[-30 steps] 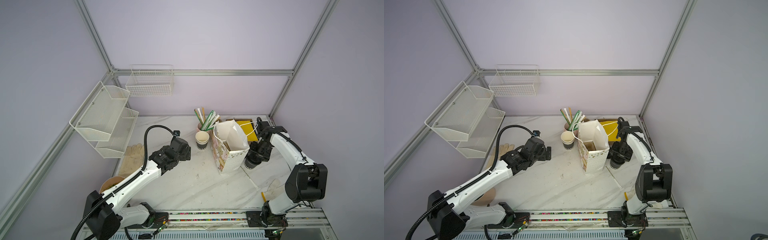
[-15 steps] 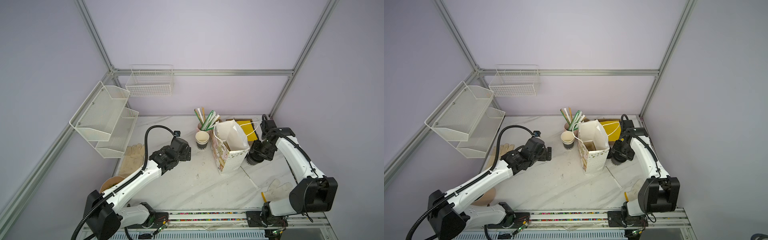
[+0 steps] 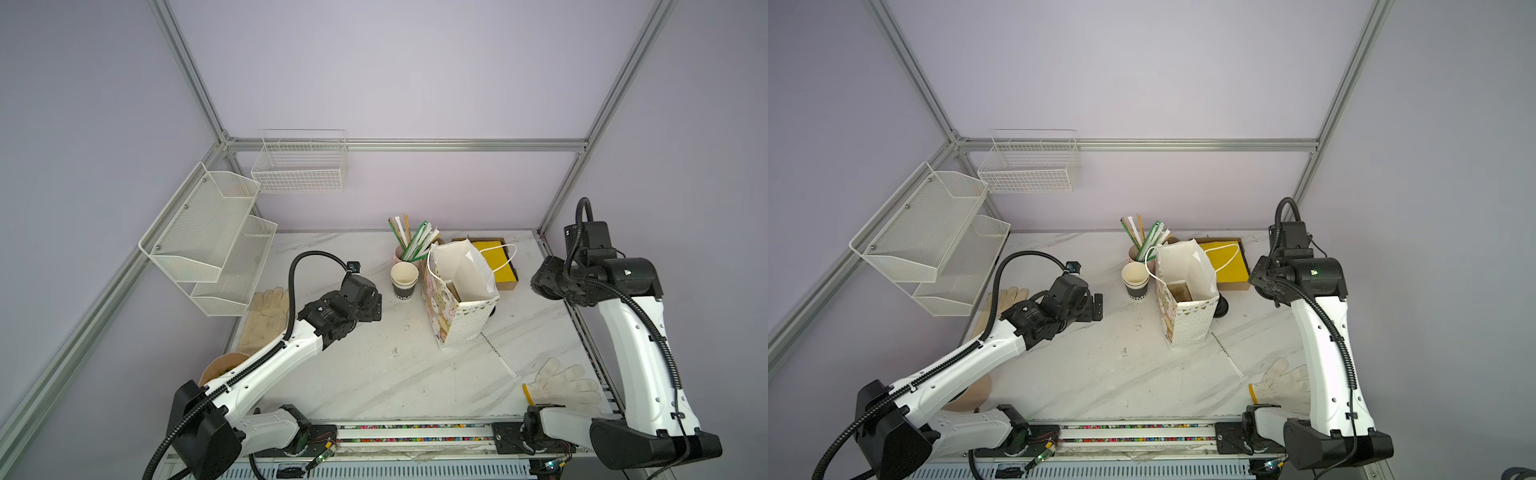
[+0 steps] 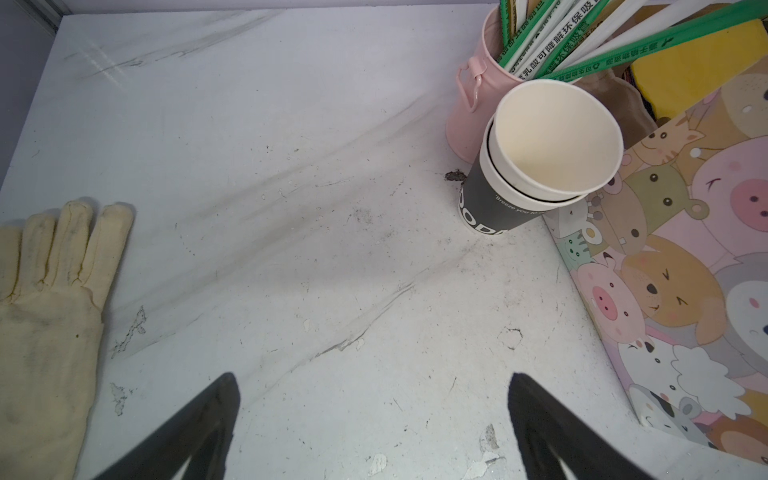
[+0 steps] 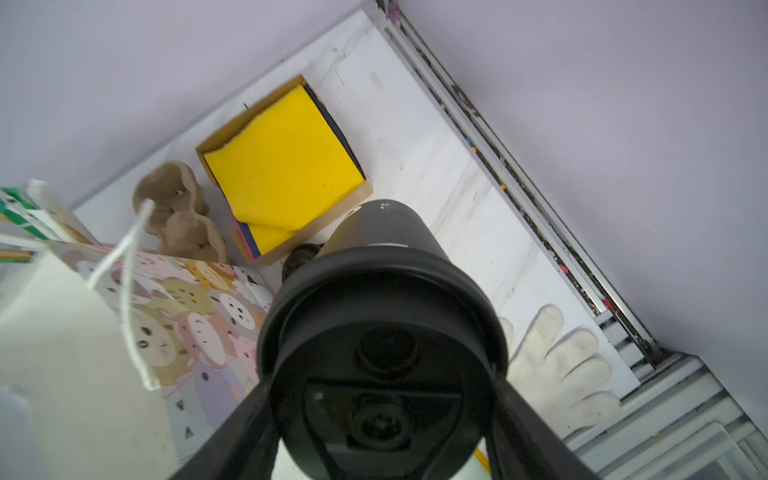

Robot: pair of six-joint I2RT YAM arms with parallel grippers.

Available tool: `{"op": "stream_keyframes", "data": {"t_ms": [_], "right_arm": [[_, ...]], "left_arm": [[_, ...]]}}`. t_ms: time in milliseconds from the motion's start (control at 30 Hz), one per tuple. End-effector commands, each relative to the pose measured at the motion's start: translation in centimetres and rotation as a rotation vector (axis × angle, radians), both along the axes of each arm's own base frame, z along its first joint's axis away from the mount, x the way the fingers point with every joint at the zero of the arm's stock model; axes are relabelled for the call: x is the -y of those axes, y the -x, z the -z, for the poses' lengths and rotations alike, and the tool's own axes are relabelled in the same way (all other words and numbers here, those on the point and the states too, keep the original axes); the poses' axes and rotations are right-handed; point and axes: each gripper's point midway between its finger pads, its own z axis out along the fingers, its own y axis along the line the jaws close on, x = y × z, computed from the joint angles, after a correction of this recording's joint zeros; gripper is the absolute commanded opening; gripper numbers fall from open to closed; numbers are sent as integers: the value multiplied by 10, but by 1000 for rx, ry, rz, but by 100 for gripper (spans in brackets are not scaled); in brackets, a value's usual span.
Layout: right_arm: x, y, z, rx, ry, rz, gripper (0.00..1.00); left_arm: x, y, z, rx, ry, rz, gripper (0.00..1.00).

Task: Pack the takeout coffee
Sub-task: 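Raise the held black-lidded cup high with the right gripper, then carry the cup over the bag opening with the right gripper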

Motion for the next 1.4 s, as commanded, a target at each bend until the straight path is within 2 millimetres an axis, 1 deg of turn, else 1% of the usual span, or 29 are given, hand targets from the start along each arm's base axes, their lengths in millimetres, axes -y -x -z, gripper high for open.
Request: {"op": "stream_keyframes", "data": {"t_ms": [0, 133, 267, 367, 467, 533, 567, 633, 700, 767, 867, 967, 1067, 1200, 1367], "right_arm": [[-7, 5, -24, 39, -5, -39, 66], [-28, 0, -65, 156, -66, -129, 67], [-51, -3, -97, 246, -127, -228, 67], [-72, -7, -113, 296, -180, -320, 69], [-91, -9, -122, 316, -219, -400, 69], [-100, -7, -128, 329, -226, -432, 69], [-105, -13, -124, 308, -227, -444, 69], [-116, -16, -122, 296, -236, -478, 69], [-128, -19, -115, 264, -240, -508, 69], [-142, -22, -101, 210, -211, -526, 69], [-156, -26, -83, 153, -169, -527, 69], [-158, -30, -59, 85, -131, -519, 69], [-158, -30, -36, 13, -105, -525, 69], [-159, -27, -11, -66, -83, -539, 69], [-170, -28, 10, -135, -72, -575, 68]], "left_arm": [[9, -15, -53, 112, 103, -17, 100], [6, -14, -57, 127, 106, -24, 100], [6, -14, -57, 132, 111, -25, 100], [6, -15, -56, 126, 113, -26, 100], [5, -17, -55, 120, 119, -29, 100], [3, -18, -55, 121, 122, -38, 100], [1, -18, -55, 121, 125, -43, 100], [0, -19, -55, 119, 125, -49, 100], [-2, -21, -53, 115, 125, -56, 100], [-2, -22, -52, 111, 129, -57, 100], [-4, -22, -52, 111, 128, -62, 100], [-7, -22, -53, 116, 124, -69, 100], [-7, -22, -53, 116, 125, -70, 100], [-5, -22, -51, 110, 128, -65, 100], [-5, -22, -51, 110, 130, -65, 100]]}}
